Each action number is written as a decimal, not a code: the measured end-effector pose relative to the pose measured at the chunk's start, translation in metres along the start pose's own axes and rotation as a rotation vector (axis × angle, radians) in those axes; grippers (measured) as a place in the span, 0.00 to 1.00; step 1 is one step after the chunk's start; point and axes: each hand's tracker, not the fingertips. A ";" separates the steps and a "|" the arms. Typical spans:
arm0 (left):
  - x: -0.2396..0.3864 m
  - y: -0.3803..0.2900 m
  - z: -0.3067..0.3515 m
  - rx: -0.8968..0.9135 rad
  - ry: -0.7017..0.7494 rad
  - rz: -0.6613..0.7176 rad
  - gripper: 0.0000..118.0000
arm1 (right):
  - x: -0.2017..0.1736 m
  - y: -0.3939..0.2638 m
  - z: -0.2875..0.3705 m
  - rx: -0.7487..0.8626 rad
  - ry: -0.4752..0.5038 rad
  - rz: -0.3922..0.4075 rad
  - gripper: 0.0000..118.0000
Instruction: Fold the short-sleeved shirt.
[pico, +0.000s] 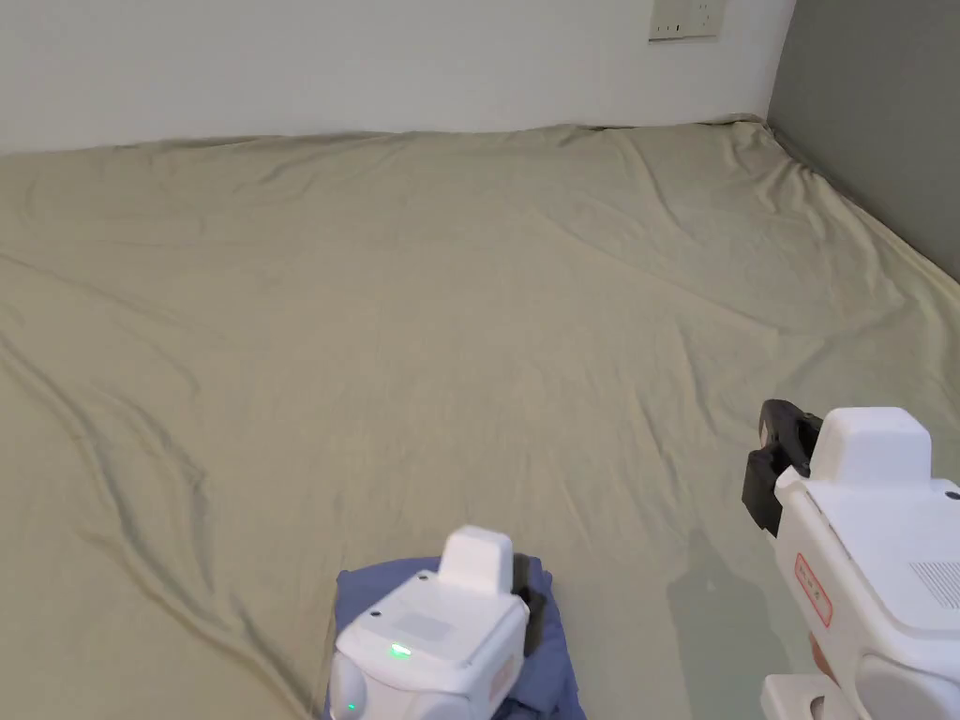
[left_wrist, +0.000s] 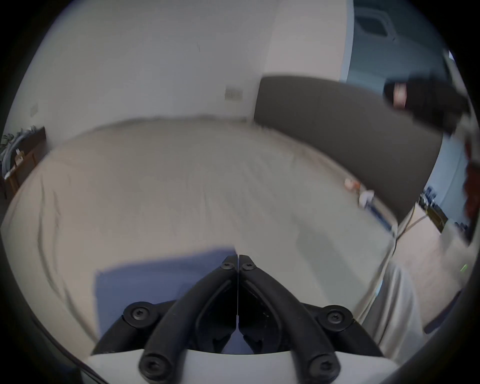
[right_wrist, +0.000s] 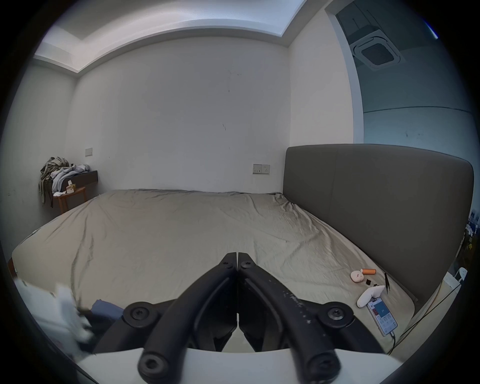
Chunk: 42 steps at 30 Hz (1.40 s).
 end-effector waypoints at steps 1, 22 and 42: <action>-0.003 0.013 0.012 0.055 0.015 -0.013 0.00 | -0.002 0.002 0.001 0.007 0.002 0.001 0.01; -0.147 0.079 0.154 0.493 0.517 -0.066 0.00 | -0.060 0.044 0.032 0.192 0.030 0.085 0.01; -0.161 0.066 0.155 0.475 0.498 0.014 0.00 | -0.114 -0.036 -0.020 -0.141 0.191 0.105 0.01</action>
